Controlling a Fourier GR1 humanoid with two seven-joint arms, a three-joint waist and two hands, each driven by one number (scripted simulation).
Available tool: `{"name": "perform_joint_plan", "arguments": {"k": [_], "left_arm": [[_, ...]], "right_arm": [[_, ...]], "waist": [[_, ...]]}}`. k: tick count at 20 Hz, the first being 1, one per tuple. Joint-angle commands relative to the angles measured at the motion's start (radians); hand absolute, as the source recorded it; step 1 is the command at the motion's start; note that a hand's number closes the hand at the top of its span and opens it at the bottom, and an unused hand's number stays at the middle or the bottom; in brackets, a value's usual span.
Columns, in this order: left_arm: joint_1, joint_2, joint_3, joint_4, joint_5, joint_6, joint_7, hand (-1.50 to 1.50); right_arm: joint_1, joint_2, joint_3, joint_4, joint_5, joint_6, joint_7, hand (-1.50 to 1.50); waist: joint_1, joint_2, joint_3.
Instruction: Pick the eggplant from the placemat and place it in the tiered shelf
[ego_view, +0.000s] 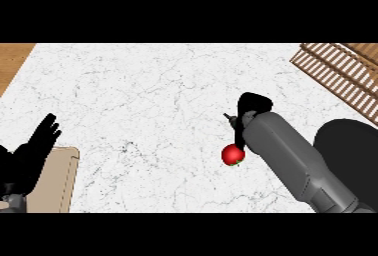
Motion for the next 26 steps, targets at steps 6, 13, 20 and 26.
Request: {"name": "perform_joint_plan", "arguments": {"k": [6,13,20,26], "left_arm": [[-0.053,-0.033,-0.007,0.066,-0.035,-0.003,-0.011,0.0],[-0.001,-0.018,0.033,0.039,-0.024,-0.028,-0.033,0.0],[-0.033,-0.02,0.048,0.025,-0.025,-0.027,0.011,0.0],[-0.022,-0.043,0.032,0.033,-0.052,-0.02,-0.012,0.0]], "right_arm": [[0.072,0.021,-0.033,-0.017,0.057,0.023,0.11,-1.5],[0.155,0.056,-0.011,-0.079,0.111,0.031,0.097,1.5],[0.138,0.016,-0.01,-0.069,0.218,0.017,0.017,1.5],[0.047,-0.157,-0.164,-0.104,0.263,-0.175,-0.15,1.5]], "waist": [[-0.004,0.01,0.003],[-0.002,0.006,0.003],[0.002,0.009,0.003],[-0.002,0.014,0.004]]}}
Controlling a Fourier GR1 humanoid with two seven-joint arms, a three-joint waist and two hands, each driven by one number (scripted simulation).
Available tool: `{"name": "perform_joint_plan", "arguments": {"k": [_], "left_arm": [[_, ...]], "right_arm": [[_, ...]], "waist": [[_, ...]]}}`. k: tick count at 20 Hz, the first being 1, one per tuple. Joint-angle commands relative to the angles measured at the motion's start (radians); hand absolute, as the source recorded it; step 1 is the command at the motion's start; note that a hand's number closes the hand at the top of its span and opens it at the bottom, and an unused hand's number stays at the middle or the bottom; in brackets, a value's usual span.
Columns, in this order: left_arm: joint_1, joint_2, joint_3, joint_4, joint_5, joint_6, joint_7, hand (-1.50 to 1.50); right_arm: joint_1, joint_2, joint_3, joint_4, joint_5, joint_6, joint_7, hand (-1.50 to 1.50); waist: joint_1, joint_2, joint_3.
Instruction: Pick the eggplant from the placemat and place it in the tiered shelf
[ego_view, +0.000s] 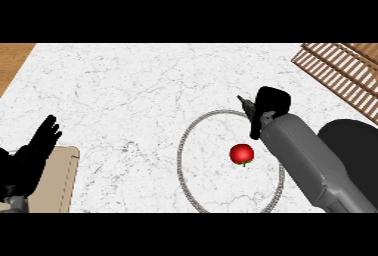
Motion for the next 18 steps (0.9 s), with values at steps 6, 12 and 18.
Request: {"name": "perform_joint_plan", "arguments": {"k": [6,12,18], "left_arm": [[-0.035,0.004,0.012,0.035,-0.009,-0.007,-0.001,0.0],[0.038,-0.011,0.002,-0.042,-0.017,-0.009,0.02,0.0],[-0.01,-0.056,-0.018,-0.005,-0.052,0.039,0.021,0.0]], "right_arm": [[-0.049,-0.186,-0.17,-0.019,0.064,-0.306,-0.157,1.5],[-0.057,-0.176,-0.219,-0.266,0.07,-0.264,0.019,1.5],[-0.038,-0.199,-0.325,-0.538,0.008,-0.242,0.121,1.5]], "waist": [[0.0,0.007,0.002],[-0.004,-0.002,0.001],[-0.019,-0.003,0.001]]}}
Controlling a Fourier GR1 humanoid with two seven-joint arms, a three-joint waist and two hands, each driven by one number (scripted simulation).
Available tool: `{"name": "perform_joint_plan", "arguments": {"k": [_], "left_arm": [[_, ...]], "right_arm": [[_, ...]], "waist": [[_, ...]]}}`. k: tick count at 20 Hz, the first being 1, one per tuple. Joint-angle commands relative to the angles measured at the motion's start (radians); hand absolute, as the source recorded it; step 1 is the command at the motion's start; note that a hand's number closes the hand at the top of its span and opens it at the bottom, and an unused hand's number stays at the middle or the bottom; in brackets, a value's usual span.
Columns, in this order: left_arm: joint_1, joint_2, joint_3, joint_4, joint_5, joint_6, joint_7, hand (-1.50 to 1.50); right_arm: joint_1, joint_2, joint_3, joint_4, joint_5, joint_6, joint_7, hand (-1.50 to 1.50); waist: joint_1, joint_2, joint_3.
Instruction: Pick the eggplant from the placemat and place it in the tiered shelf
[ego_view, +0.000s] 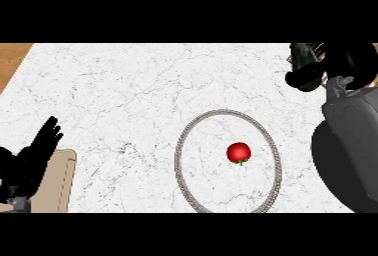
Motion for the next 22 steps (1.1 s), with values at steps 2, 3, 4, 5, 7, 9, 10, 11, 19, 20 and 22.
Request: {"name": "perform_joint_plan", "arguments": {"k": [2,3,4,5,7,9,10,11,19,20,22], "left_arm": [[0.039,-0.016,-0.003,-0.02,-0.015,0.008,-0.024,0.0],[0.006,0.007,0.017,0.027,0.002,-0.02,-0.029,0.0],[0.044,0.016,0.024,-0.014,0.005,-0.019,-0.014,0.0],[0.019,-0.011,0.005,-0.02,-0.008,0.007,0.014,0.0],[0.063,0.009,0.007,-0.145,0.015,-0.009,0.084,0.0],[0.02,0.017,0.021,-0.062,0.027,-0.044,0.052,0.0],[-0.028,0.002,0.023,0.048,-0.003,-0.032,-0.024,0.0],[-0.002,-0.007,-0.001,-0.065,-0.012,-0.008,0.063,0.0],[-0.04,0.002,0.012,0.002,-0.008,-0.039,0.038,0.0],[-0.007,-0.002,0.028,0.021,-0.014,-0.034,-0.018,0.0],[-0.023,-0.018,0.014,0.0,-0.012,-0.03,0.01,0.0]], "right_arm": [[0.045,0.022,-0.054,-0.256,0.013,-0.046,0.145,1.5],[-0.011,-0.014,-0.105,-0.287,-0.032,0.025,0.16,1.5],[0.032,-0.038,-0.125,-0.36,-0.039,0.04,0.173,1.5],[0.011,-0.028,-0.108,-0.405,-0.013,0.077,0.226,1.5],[-0.002,-0.081,-0.168,-0.416,-0.016,0.1,0.2,1.5],[-0.067,-0.074,-0.184,-0.433,-0.002,0.131,0.235,1.5],[-0.065,-0.064,-0.171,-0.474,-0.001,0.169,0.28,1.5],[-0.064,-0.083,-0.208,-0.468,-0.019,0.176,0.236,1.5],[-0.22,-0.198,-0.214,-0.336,0.099,0.303,0.239,1.5],[-0.227,-0.187,-0.2,-0.355,0.12,0.315,0.277,1.5],[-0.263,-0.188,-0.202,-0.247,0.142,0.286,0.212,1.5]], "waist": [[-0.002,-0.003,0.0],[-0.007,-0.002,-0.001],[-0.008,-0.005,0.0],[-0.002,-0.002,0.0],[0.012,-0.002,0.001],[0.013,0.003,0.0],[0.004,0.004,-0.001],[0.013,0.004,0.0],[0.015,0.004,-0.002],[0.017,0.003,-0.003],[0.029,0.007,-0.002]]}}
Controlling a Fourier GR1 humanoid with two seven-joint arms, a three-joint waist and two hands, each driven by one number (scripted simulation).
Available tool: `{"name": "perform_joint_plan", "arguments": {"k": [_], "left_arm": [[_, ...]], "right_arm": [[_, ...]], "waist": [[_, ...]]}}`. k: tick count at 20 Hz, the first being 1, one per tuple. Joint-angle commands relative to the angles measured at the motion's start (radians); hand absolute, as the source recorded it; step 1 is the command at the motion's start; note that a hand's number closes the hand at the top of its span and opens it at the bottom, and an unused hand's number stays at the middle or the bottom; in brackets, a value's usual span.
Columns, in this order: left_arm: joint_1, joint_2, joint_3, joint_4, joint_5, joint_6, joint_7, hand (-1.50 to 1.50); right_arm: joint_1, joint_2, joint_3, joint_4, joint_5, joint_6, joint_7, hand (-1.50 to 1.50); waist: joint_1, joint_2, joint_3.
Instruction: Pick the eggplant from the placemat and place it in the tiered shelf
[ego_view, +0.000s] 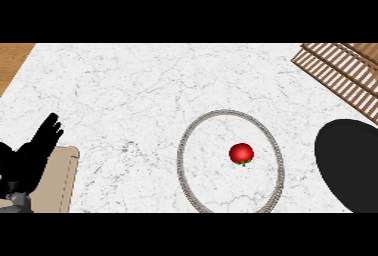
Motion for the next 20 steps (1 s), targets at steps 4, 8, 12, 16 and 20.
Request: {"name": "perform_joint_plan", "arguments": {"k": [4,8,12,16,20], "left_arm": [[-0.043,-0.004,0.007,0.024,-0.008,0.006,0.009,0.0],[0.019,-0.037,-0.019,-0.042,-0.011,0.005,0.013,0.0],[0.019,0.0,0.011,-0.007,-0.004,-0.032,-0.01,0.0],[-0.02,-0.033,0.0,0.02,-0.034,0.003,-0.017,0.0],[-0.014,-0.018,0.021,0.001,-0.019,-0.011,0.017,0.0]], "right_arm": [[-0.119,-0.088,-0.045,0.112,-0.008,0.189,0.075,1.5],[-0.136,-0.108,-0.063,0.3,0.043,0.105,-0.043,1.5],[-0.154,-0.149,-0.089,0.426,0.09,0.057,-0.124,1.5],[-0.11,-0.118,-0.07,0.468,0.135,0.018,-0.151,1.5],[-0.143,-0.185,-0.14,0.56,0.123,0.017,-0.224,1.5]], "waist": [[-0.003,0.002,0.0],[0.015,0.006,0.001],[0.019,0.009,0.001],[0.007,0.007,0.001],[0.008,0.006,0.001]]}}
